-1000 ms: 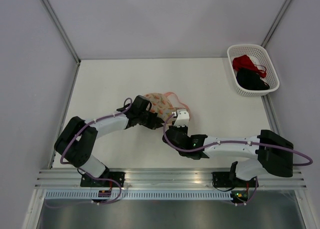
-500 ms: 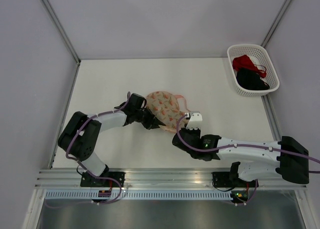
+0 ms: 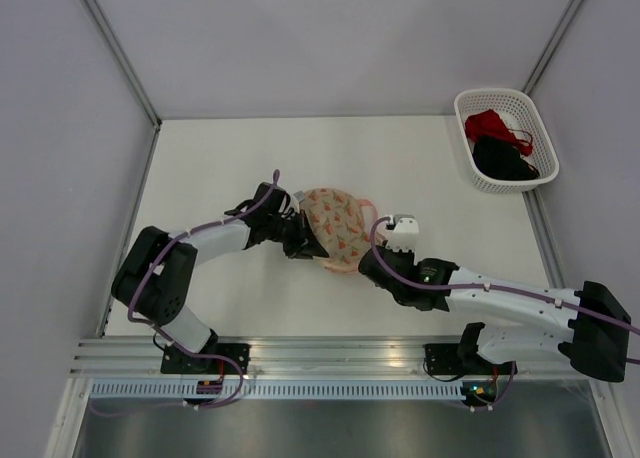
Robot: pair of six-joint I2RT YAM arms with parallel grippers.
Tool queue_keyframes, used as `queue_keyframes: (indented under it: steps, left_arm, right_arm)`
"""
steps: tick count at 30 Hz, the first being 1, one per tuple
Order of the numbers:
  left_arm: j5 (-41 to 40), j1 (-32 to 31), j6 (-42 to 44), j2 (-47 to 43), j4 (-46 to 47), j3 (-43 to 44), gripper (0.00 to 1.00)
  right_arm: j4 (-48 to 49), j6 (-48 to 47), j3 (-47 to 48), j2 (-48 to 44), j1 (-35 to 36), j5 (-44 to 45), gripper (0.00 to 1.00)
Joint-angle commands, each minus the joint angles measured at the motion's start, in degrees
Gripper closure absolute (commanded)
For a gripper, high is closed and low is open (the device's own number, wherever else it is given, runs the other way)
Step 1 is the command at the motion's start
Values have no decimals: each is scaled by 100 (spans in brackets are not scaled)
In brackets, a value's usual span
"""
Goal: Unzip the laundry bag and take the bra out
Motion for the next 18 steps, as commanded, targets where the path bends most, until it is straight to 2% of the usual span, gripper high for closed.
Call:
queue_keyframes:
  steps: [1, 4, 6, 7, 9, 10, 12, 15, 17, 18]
  left_arm:
    - [524, 151, 1494, -96, -677, 210, 98]
    - [815, 151, 1899, 150, -923, 491, 93]
    - [563, 151, 2163, 221, -1203, 746, 68]
    - [290, 151, 2233, 221, -1370, 851, 45]
    - [-568, 151, 2208, 108, -1747, 1106, 28]
    - [-808, 151, 2112, 37, -1828, 1159, 1]
    - [-1544, 151, 1945, -312, -2003, 1195, 0]
    - [-2529, 151, 1261, -988, -2381, 1081, 0]
    - [-2630, 151, 935, -1411, -2435, 732, 0]
    - [-2569, 142, 576, -1944, -2418, 555, 0]
  right_arm:
    - [-789, -352, -87, -236, -251, 369, 99]
    - [-780, -457, -69, -254, -269, 264, 100]
    - [-727, -528, -60, -236, -278, 133, 100]
    - [-710, -545, -60, -227, -269, 88, 100]
    - [-639, -598, -69, -227, -278, -34, 100]
    - [-596, -624, -78, -201, -269, -61, 100]
    - [-481, -686, -86, -166, -278, -184, 100]
    - [-209, -800, -95, 44, -269, -394, 100]
    - [10, -861, -78, 194, -269, -544, 100]
    - [107, -949, -43, 343, -278, -771, 99]
